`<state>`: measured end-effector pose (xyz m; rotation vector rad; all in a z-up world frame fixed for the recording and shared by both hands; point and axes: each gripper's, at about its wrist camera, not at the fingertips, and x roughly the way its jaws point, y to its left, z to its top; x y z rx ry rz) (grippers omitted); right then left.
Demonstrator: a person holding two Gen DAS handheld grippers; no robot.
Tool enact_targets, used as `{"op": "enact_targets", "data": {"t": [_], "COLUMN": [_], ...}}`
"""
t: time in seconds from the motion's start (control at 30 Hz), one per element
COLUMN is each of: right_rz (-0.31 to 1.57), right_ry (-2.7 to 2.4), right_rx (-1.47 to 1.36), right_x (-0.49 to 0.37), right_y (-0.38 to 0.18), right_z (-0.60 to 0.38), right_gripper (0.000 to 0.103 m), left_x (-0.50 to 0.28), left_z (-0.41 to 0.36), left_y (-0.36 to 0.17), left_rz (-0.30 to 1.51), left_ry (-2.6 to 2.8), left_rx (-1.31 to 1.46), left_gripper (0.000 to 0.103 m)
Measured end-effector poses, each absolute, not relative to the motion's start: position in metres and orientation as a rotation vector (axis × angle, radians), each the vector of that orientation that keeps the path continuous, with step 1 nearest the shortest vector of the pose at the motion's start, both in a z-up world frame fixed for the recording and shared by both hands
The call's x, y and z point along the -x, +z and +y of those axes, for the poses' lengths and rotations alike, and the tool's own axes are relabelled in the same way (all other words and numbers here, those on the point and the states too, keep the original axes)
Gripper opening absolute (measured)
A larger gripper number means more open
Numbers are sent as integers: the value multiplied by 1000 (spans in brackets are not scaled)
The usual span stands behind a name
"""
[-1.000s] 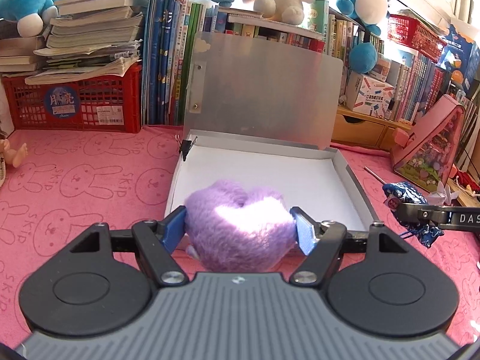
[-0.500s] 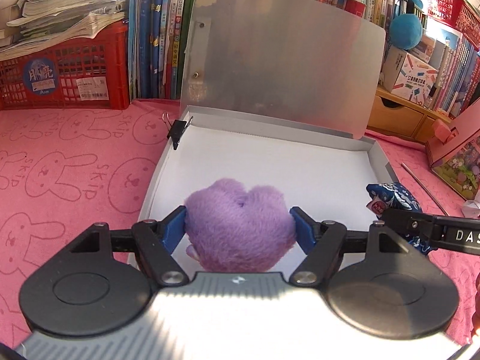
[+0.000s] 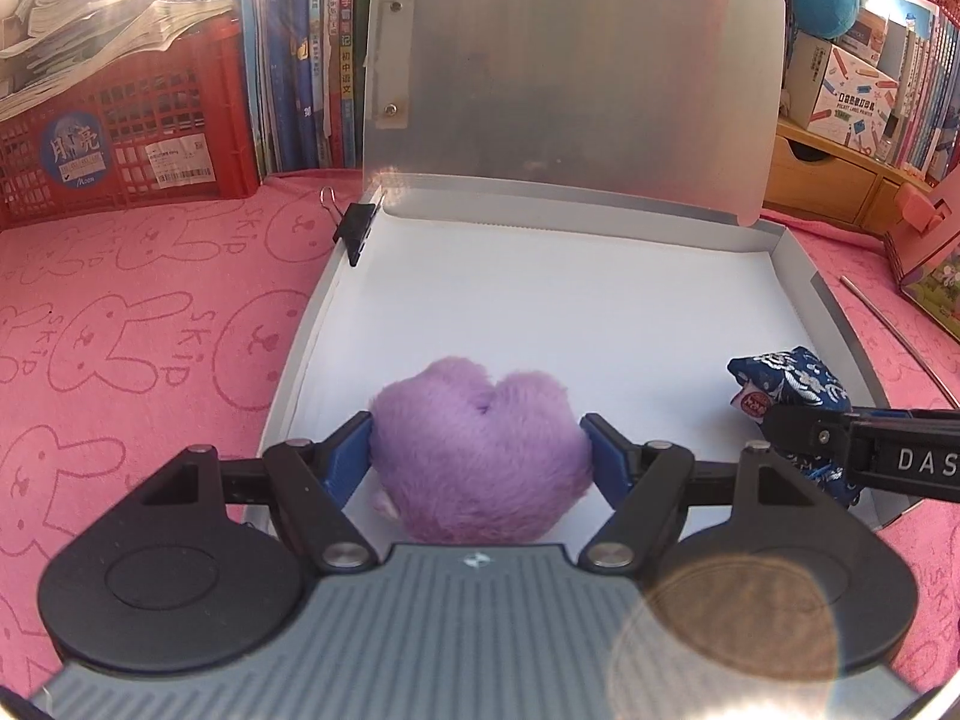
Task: Organize objects
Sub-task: 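Carry the purple plush and blue pouch into the open white box, then open both grippers to release the plush and pouch in the box, then withdraw both grippers from the box back toward the pile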
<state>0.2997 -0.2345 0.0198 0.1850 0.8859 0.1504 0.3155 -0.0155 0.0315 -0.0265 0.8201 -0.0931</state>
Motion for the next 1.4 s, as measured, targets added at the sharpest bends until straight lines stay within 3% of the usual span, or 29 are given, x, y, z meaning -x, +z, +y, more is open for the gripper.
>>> {"op": "enact_targets", "data": {"t": [0.07, 0.1, 0.13, 0.47, 0.97, 1.4], "right_rz": [880, 873, 866, 791, 668, 584], "right_ry": [159, 160, 165, 186, 264, 300], "right_rx": [-178, -170, -166, -139, -101, -27], "right_x": [-299, -298, -297, -281, -208, -129], "right_y": [18, 17, 18, 41, 80, 81], "right_z": [-234, -233, -233, -234, -248, -248], "right_gripper": [61, 70, 72, 85, 88, 90], "left_x": [-315, -315, -314, -295, -209, -124], "left_z": [-16, -16, -16, -20, -13, 7], "left_y": [30, 30, 30, 54, 95, 87], "left_rz": [823, 823, 821, 754, 613, 553], "left_ry": [-91, -92, -95, -138, -247, -258], "left_rx": [18, 11, 5, -26, -51, -1], "left_gripper": [78, 79, 80, 89, 94, 94]}}
